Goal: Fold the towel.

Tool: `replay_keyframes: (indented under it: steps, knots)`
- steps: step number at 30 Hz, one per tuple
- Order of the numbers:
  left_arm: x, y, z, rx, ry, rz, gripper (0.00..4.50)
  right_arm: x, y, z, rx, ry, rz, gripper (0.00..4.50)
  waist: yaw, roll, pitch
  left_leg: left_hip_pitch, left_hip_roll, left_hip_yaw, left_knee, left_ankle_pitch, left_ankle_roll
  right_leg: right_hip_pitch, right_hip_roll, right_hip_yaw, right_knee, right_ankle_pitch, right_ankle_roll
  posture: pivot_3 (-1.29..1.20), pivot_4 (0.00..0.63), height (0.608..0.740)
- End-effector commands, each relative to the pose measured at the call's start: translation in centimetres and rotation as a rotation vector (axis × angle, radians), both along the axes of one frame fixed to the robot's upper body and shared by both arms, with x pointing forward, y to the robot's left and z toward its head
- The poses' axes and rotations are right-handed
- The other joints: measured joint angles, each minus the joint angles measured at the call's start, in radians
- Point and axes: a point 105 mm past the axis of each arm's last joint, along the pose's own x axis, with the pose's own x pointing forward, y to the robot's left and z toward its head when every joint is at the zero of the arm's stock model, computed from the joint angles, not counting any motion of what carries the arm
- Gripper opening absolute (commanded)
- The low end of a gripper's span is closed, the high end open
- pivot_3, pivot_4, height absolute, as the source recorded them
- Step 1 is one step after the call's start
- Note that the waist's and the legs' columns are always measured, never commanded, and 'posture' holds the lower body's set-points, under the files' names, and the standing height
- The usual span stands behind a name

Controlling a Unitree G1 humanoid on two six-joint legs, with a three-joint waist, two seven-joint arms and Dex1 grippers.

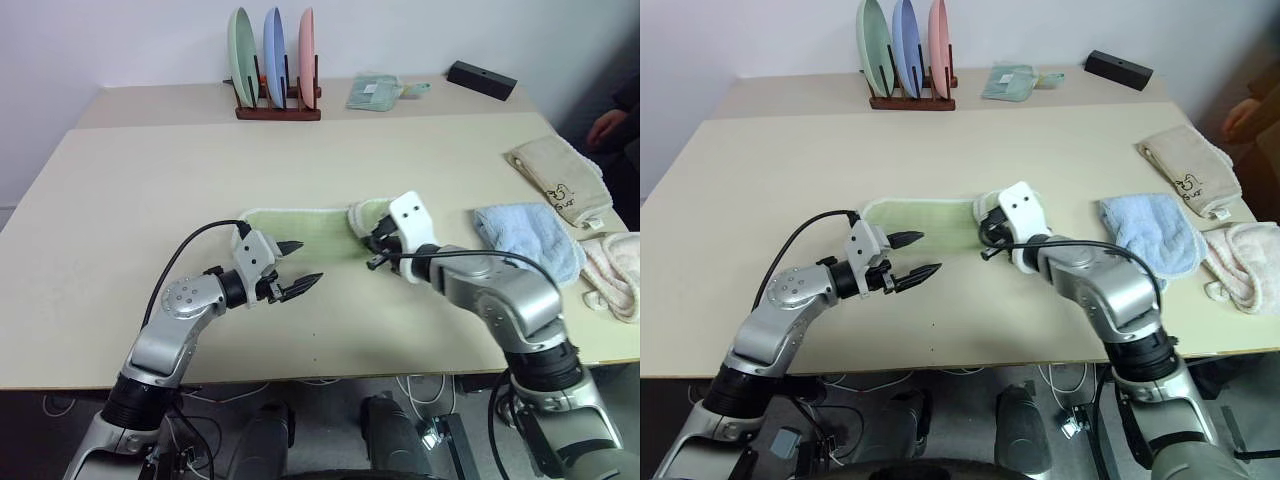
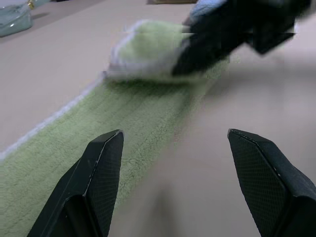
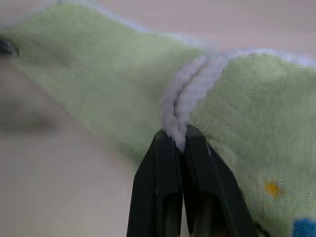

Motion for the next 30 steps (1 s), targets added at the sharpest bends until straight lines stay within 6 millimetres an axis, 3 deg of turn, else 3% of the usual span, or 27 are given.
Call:
replay_keyframes:
  steps: [1,2,6,12,14,16,18,23,25,27,30]
  knots:
    - [-0.4,0.0,0.9,-0.01,-0.041,0.002,3.45,0.7,0.1,1.4,0.0,-0.076,-0.005,0.04,0.0,0.0,0.0,0.0,0.0,0.0,0.0,0.0,0.0,0.0,0.0,0.0,0.0,0.0,0.0,0.0,0.15,0.74]
    - [-0.5,0.0,0.9,-0.01,-0.04,0.006,3.45,0.7,0.0,1.4,-0.003,-0.076,0.0,0.04,0.0,0.0,0.0,0.0,0.0,0.0,0.0,0.0,0.0,0.0,0.0,0.0,0.0,0.0,0.0,0.0,0.15,0.74]
    - [-0.6,0.2,0.7,-0.007,-0.033,0.02,3.45,-0.4,0.2,2.6,0.043,-0.108,0.076,1.25,0.0,0.0,0.0,0.0,0.0,0.0,0.0,0.0,0.0,0.0,0.0,0.0,0.0,0.0,0.0,0.0,0.15,0.74]
    - [-0.6,1.6,0.3,-0.014,-0.003,0.093,3.45,-2.5,-1.9,5.9,0.082,-0.219,0.155,4.3,0.003,0.0,0.0,0.0,0.0,0.0,0.0,0.0,0.0,0.0,0.0,0.0,0.0,0.0,0.0,0.0,0.15,0.74]
    - [-0.5,2.2,0.0,-0.029,0.019,0.13,3.45,-1.9,-3.2,6.5,0.113,-0.231,0.095,4.21,0.001,0.0,0.0,0.0,0.0,0.0,0.0,0.0,0.0,0.0,0.0,0.0,0.0,0.0,0.0,0.0,0.15,0.74]
    - [-0.4,2.7,-0.5,-0.044,0.043,0.169,3.45,-0.5,-4.8,6.2,0.12,-0.221,-0.009,3.64,-0.004,0.0,0.0,0.0,0.0,0.0,0.0,0.0,0.0,0.001,0.0,0.0,0.0,0.0,0.0,0.0,0.15,0.74]
    - [0.2,3.2,-1.4,-0.051,0.065,0.244,3.45,0.7,-5.3,5.4,0.081,-0.222,-0.043,2.61,-0.004,0.0,0.0,0.001,0.0,0.0,0.0,0.0,0.0,0.001,0.0,0.0,0.0,0.0,0.0,0.0,0.15,0.74]
    - [1.0,4.1,-2.5,-0.069,0.088,0.352,3.45,2.7,-4.3,4.2,0.1,-0.225,-0.039,0.1,-0.004,0.0,0.0,0.001,0.0,0.0,0.0,0.0,0.0,0.001,0.0,0.0,0.0,0.0,0.0,0.0,0.15,0.74]
    - [1.1,4.1,-2.6,-0.069,0.086,0.356,3.45,2.9,-4.3,4.1,0.099,-0.23,-0.035,0.04,-0.002,0.0,0.0,0.001,0.0,0.0,0.0,0.0,0.0,0.0,0.0,0.0,0.0,0.0,0.0,0.0,0.15,0.74]
    - [0.8,4.1,-2.6,-0.09,0.1,0.373,3.45,4.2,-4.1,1.1,0.05,-0.183,-0.051,0.04,-0.004,-0.001,0.0,0.001,0.0,0.0,0.0,0.0,0.0,0.0,0.0,0.0,0.0,0.0,0.0,0.0,0.15,0.74]
    - [0.3,4.2,-2.7,-0.098,0.108,0.388,3.45,4.4,-3.9,-2.7,-0.026,-0.117,-0.026,0.04,-0.004,-0.001,0.0,0.001,0.0,0.0,0.0,0.0,0.0,0.001,0.0,0.0,0.0,0.0,0.0,0.0,0.15,0.74]
